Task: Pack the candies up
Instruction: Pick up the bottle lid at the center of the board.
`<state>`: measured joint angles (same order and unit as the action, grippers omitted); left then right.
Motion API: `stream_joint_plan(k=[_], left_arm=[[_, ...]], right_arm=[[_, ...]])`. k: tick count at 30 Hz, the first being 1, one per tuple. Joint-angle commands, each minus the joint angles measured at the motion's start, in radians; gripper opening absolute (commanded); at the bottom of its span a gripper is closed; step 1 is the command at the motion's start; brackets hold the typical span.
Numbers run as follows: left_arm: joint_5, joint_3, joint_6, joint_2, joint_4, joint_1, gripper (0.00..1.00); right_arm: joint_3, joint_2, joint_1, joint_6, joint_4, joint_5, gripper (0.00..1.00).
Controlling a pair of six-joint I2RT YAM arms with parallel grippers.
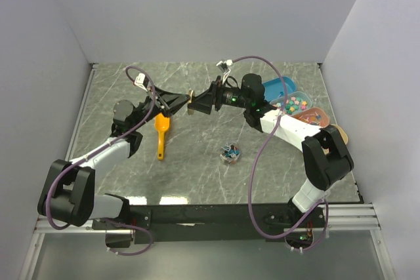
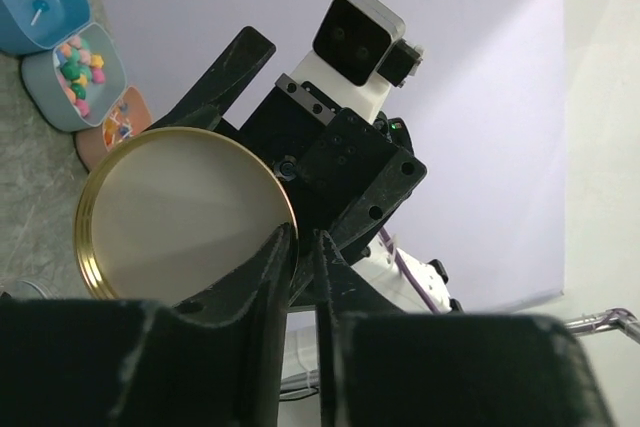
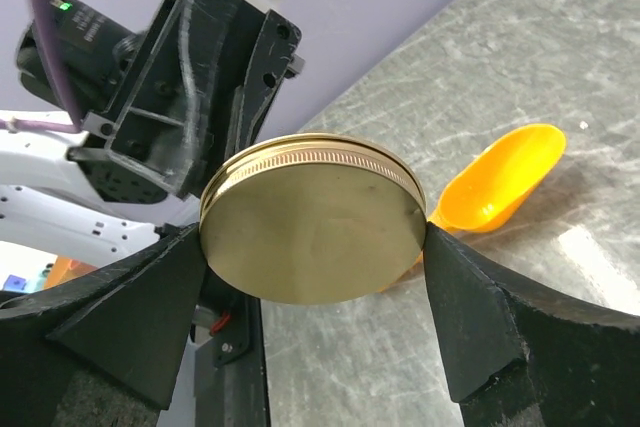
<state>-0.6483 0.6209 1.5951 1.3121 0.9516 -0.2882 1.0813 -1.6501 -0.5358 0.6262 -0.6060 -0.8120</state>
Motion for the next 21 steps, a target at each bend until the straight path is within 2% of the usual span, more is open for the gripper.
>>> stream_joint_plan(k=[1,5,10,12,14,16,17,18,20,21], left_arm=[[-0.021,0.019,-0.038,-0.06,0.032,-0.023,0.2],[-0.008,0.03,-0.102,-0.088,-0.048,-0.023,0.3],[0.016,0.04,-0.184,-0.125,-0.151,-0.023,0.46],[0.027,0.062,-0.263,-0.148,-0.253,-0.02,0.5],[0.053,0.097,-0.376,-0.177,-0.354,-0.014,0.56],[0.088,0.129,-0.469,-0.194,-0.531,-0.011,0.65],[0.135,0.169,-0.575,-0.211,-0.591,-0.011,0.69],[0.169,0.189,-0.633,-0.221,-0.726,-0.011,0.7],[0.285,0.239,-0.792,-0.247,-0.842,-0.011,0.8],[0.33,0.253,-0.846,-0.258,-0.896,-0.011,0.81]], right_arm=[[0.025,0.024,0.004,-0.056,0.064,0.042,0.84],[0.022,0.038,0.007,-0.083,0.094,0.053,0.77],[0.023,0.067,0.011,-0.135,0.176,0.073,0.74],[0.031,0.088,0.013,-0.169,0.233,0.092,0.74],[0.04,0.116,0.014,-0.238,0.351,0.112,0.74],[0.054,0.137,0.013,-0.305,0.486,0.161,0.73],[0.06,0.157,0.013,-0.33,0.533,0.178,0.73],[0.071,0.168,0.013,-0.351,0.631,0.194,0.73],[0.084,0.193,0.013,-0.404,0.734,0.267,0.72],[0.104,0.197,0.013,-0.42,0.843,0.29,0.72]])
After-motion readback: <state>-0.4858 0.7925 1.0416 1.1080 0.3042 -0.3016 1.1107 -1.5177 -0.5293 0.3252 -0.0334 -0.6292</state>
